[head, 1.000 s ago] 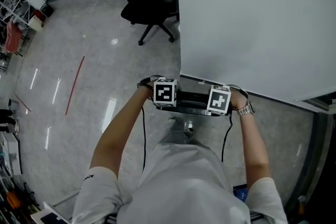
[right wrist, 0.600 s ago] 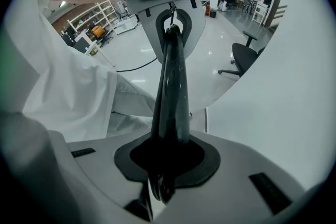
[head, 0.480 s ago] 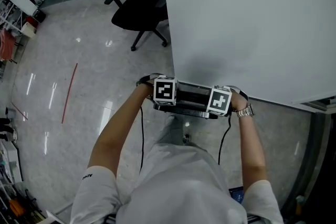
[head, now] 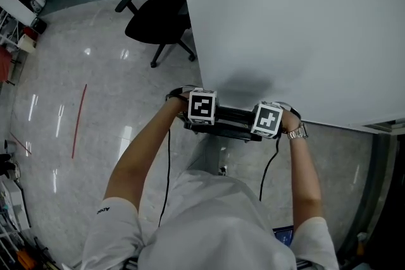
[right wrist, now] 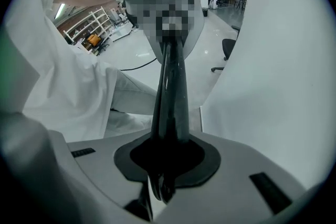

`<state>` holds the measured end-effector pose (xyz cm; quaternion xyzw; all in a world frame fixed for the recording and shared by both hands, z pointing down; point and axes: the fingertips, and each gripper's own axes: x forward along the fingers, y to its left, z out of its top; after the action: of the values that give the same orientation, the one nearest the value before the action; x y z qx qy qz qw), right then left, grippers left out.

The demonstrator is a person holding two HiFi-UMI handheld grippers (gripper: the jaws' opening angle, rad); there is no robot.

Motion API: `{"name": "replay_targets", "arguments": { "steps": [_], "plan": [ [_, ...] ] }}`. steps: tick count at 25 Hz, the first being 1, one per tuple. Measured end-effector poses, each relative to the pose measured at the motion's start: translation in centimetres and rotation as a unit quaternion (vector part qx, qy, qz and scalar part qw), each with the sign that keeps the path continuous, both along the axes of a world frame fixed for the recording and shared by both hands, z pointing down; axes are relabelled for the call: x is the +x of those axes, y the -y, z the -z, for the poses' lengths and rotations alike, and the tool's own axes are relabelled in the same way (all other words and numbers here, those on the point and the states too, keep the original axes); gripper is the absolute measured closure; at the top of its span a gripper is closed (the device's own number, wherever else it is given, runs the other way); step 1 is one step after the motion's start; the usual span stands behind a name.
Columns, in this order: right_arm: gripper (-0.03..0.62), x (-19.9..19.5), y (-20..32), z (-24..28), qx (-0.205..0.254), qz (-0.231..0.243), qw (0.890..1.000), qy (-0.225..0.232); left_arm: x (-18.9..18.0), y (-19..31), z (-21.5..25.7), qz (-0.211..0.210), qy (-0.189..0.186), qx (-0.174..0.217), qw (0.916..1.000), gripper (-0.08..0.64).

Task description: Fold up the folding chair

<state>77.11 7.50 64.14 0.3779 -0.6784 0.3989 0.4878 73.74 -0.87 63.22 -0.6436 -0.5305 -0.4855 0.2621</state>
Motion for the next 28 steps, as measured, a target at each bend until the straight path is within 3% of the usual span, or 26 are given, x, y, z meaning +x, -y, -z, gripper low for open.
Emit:
{"name": "replay_targets", "arguments": {
  "steps": [4, 8, 10, 14, 18, 24, 25, 28],
  "plan": [
    [0.528, 3.1, 0.1, -0.4, 0.004, 0.014, 1.000, -0.009, 2.7, -0.4, -0.1, 0.018, -0.009, -0.020, 0.9996, 0.492],
    [0.519, 5.1, -0.7, -1.5, 0.000, -0.013, 1.000, -0.009, 4.7, -1.1, -0.8, 0.044, -0.035, -0.052, 0.9971, 0.492],
    [0.507, 6.3, -0.7, -1.7, 0.019, -0.034, 0.999, -0.018, 5.9, -1.3, -1.5, 0.052, -0.055, -0.056, 0.9956, 0.489],
    [0.463, 8.6, 0.1, -1.1, 0.083, -0.073, 0.992, -0.052, 8.1, -0.5, -1.5, 0.067, -0.118, -0.036, 0.9901, 0.459],
    [0.430, 10.7, -0.5, 1.4, 0.103, -0.107, 0.987, -0.068, 9.5, 0.0, -1.6, 0.066, -0.160, -0.013, 0.9848, 0.439],
    [0.435, 11.9, -1.4, 3.7, 0.129, -0.103, 0.971, -0.170, 11.1, 0.6, -2.0, 0.081, -0.202, 0.019, 0.9759, 0.408],
    [0.463, 12.2, -1.4, 3.6, 0.135, -0.110, 0.967, -0.184, 11.4, 0.7, -2.1, 0.089, -0.204, 0.024, 0.9747, 0.403],
    [0.474, 13.1, -0.7, 3.5, 0.156, -0.140, 0.959, -0.189, 12.3, 1.6, -1.9, 0.102, -0.223, 0.050, 0.9682, 0.380]
  ]
}}
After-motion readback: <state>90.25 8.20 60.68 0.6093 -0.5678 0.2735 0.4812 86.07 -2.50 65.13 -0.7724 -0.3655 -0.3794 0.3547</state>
